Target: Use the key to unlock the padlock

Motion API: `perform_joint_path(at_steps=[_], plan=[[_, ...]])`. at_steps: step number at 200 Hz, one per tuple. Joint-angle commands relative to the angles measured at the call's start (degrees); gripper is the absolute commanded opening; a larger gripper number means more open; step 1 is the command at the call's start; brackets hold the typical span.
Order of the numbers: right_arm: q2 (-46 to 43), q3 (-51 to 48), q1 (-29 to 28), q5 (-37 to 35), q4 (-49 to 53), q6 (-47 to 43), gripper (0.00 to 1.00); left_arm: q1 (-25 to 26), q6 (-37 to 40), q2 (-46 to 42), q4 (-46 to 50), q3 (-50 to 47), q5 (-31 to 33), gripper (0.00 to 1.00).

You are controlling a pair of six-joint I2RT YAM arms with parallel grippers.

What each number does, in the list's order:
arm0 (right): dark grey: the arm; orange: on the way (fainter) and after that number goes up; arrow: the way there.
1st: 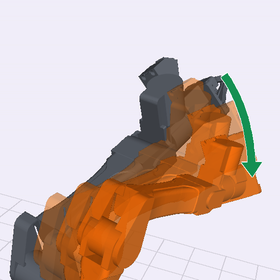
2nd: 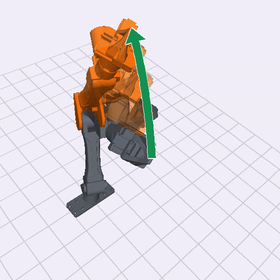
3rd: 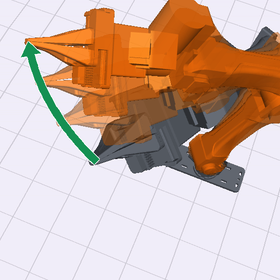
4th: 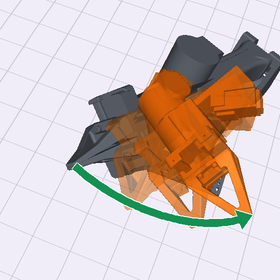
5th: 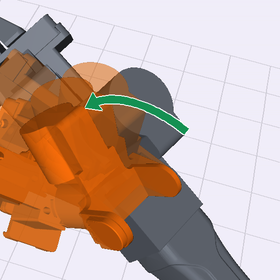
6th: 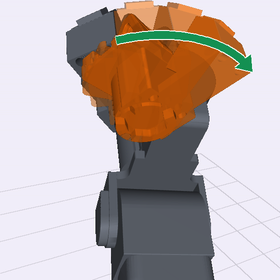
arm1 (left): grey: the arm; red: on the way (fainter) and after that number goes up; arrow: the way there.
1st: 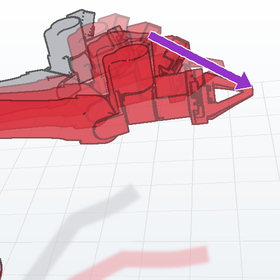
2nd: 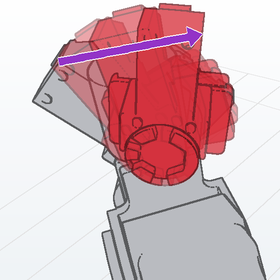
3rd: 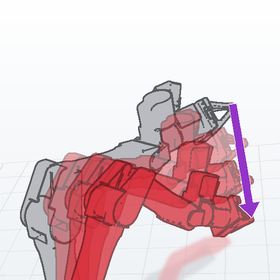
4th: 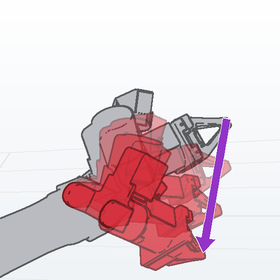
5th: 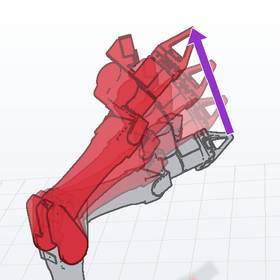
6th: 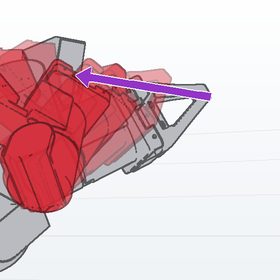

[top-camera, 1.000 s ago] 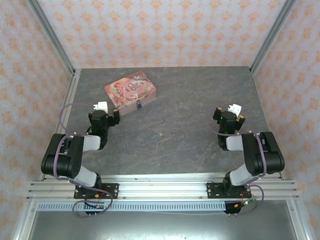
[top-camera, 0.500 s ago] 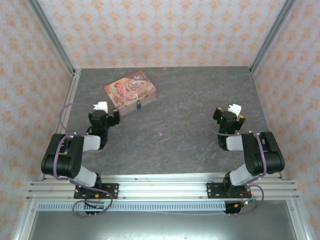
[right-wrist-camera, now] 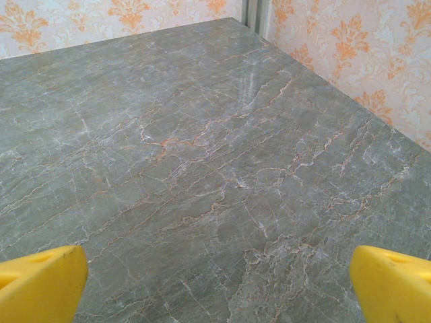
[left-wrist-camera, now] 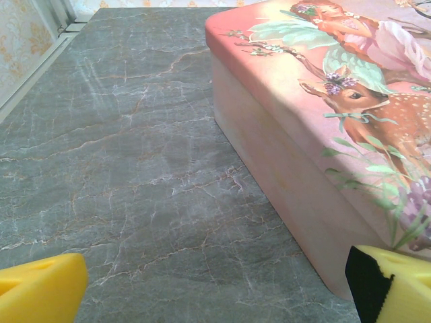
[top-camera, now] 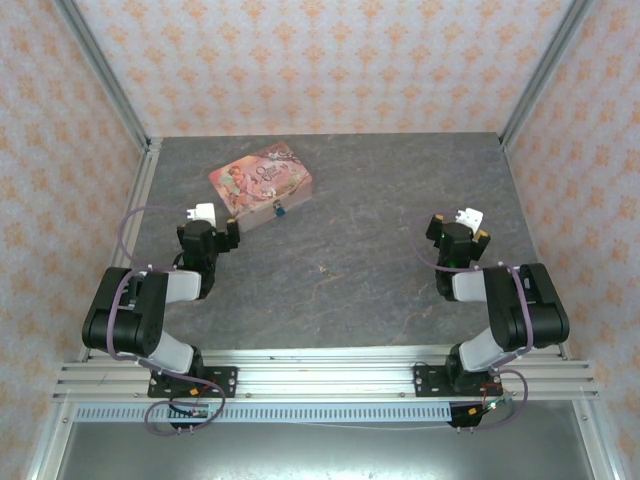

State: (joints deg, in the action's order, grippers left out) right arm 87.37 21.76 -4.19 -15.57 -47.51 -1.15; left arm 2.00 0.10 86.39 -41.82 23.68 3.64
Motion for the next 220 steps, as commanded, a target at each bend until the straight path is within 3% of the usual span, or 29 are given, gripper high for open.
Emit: perform_joint_path(at_steps=[1,58,99,149,174,195,220], plan=[[-0.08,0.92,0.1,0.08,0.13,0.8,1.0,0.37,0.9,-0.53,-0.37,0.93,0.4,1.0],[-0.07,0.86,0.07,0.15,0.05,0.88,1.0,0.29,0.94,-1.41,0.91,1.35,0.11,1.0],[-3.18,2.57,0.13,1.44,4.95,0.11,1.0,-0.15,-2.26,-10.5,21.92,8.56,3.96,1.0],[-12.05,15.5,0.06,5.34,37.44,4.42,0.99,-0.17,-9.49,-24.46,44.16,12.41,6.73,0.96],[-12.61,22.37,-0.64,14.07,50.72,5.96,0.89,-0.09,-15.12,-27.72,56.61,15.51,1.72,0.86],[-10.67,27.36,-4.99,19.66,59.25,6.13,0.82,0.97,-22.4,-28.6,62.72,15.44,-5.27,0.77],[-6.02,31.91,-13.08,25.41,66.49,7.4,0.7,8.5,-33.79,-29.16,61.68,11.15,-9.53,0.72]])
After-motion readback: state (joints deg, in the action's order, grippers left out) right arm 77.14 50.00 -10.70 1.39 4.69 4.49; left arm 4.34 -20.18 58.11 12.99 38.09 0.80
